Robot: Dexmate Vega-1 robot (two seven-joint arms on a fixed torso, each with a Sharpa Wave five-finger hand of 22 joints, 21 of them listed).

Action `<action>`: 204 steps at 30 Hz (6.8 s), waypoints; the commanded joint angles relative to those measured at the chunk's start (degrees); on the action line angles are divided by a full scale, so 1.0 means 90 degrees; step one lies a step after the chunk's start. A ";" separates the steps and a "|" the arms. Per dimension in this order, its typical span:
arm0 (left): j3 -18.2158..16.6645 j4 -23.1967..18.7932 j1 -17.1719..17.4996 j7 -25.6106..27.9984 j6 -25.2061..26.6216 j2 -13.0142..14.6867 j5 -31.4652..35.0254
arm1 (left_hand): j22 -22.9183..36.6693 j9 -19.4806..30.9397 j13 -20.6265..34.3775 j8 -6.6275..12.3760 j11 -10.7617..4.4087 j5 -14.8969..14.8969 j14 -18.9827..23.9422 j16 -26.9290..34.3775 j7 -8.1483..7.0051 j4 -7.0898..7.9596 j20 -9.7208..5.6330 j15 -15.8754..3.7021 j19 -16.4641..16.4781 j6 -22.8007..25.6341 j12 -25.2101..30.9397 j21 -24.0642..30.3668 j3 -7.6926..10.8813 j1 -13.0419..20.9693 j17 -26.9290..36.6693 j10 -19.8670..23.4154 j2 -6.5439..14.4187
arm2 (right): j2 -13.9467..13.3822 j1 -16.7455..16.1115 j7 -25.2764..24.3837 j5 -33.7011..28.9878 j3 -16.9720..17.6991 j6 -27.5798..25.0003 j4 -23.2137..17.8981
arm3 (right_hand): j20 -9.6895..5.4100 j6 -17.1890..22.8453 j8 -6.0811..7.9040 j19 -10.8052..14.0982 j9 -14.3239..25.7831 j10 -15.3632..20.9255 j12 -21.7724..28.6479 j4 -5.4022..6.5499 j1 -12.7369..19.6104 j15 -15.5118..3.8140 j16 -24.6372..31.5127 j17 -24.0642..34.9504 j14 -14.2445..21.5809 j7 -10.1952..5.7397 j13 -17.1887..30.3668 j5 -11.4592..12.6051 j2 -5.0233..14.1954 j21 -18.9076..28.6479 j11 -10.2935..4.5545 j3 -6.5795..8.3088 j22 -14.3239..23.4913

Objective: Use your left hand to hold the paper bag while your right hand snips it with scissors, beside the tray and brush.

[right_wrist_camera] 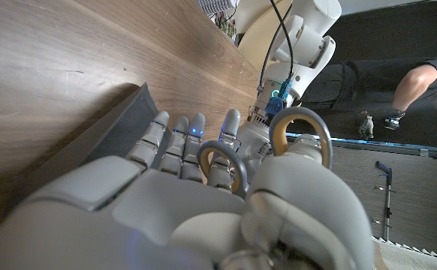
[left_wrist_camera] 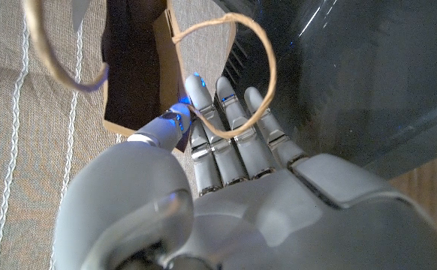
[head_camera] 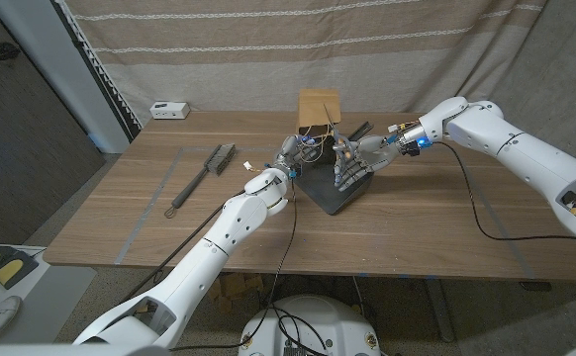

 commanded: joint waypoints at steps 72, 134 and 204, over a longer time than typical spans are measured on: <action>-0.0062 -0.0005 0.0040 -0.0249 -0.0094 0.0074 -0.0116 | 0.0003 0.0004 -0.0128 0.0039 -0.0333 0.0039 0.0046 -0.0001 -0.0272 -0.0011 -0.0803 -0.0679 -0.0040 0.0652 0.0244 0.0162 0.0088 0.0101 0.0019 0.0133 -0.0024 | -0.0001 -0.0133 -0.0864 0.0233 0.0090 -0.0735 -0.0336 | -0.1561 0.4082 -0.1333 0.1345 -0.1213 0.5570 0.0985 0.0207 0.1899 -0.1739 0.1707 0.0860 0.3244 -0.0565 -0.2418 -0.1097 0.0259 0.1358 -0.1911 0.3103 0.0448; -0.0032 -0.0183 0.0144 -0.0179 -0.0203 0.0105 -0.0050 | -0.0003 -0.0014 -0.0238 0.0053 -0.0334 0.0037 0.0082 -0.0004 -0.0286 -0.0009 -0.0800 -0.0678 -0.0070 0.0672 0.0389 0.0255 0.0144 0.0115 0.0018 0.0115 -0.0065 | -0.0465 -0.1312 -0.3373 0.1695 0.1126 -0.2009 -0.1724 | -0.2216 0.5329 0.0623 0.3813 0.3145 0.6167 0.4611 0.1107 0.1108 -0.1641 0.5427 0.4233 0.6445 -0.0497 0.3930 -0.1391 0.0319 0.6485 -0.2238 0.4068 0.2201; -0.0174 0.0024 0.0145 0.0062 -0.0412 0.0093 0.0198 | -0.0006 -0.0045 -0.0312 0.0065 -0.0336 0.0038 0.0063 -0.0007 -0.0303 -0.0004 -0.0793 -0.0682 -0.0113 0.0684 0.0526 0.0334 0.0198 0.0117 0.0019 0.0053 -0.0076 | -0.0583 -0.2195 -0.4811 0.3274 0.1934 -0.2098 -0.2376 | -0.2236 0.6042 0.3428 0.5142 0.5509 0.7209 0.4636 -0.0436 0.0731 -0.1653 0.5007 0.6085 0.7732 -0.0553 0.3958 0.0440 0.0139 0.7581 -0.2229 0.5400 0.3363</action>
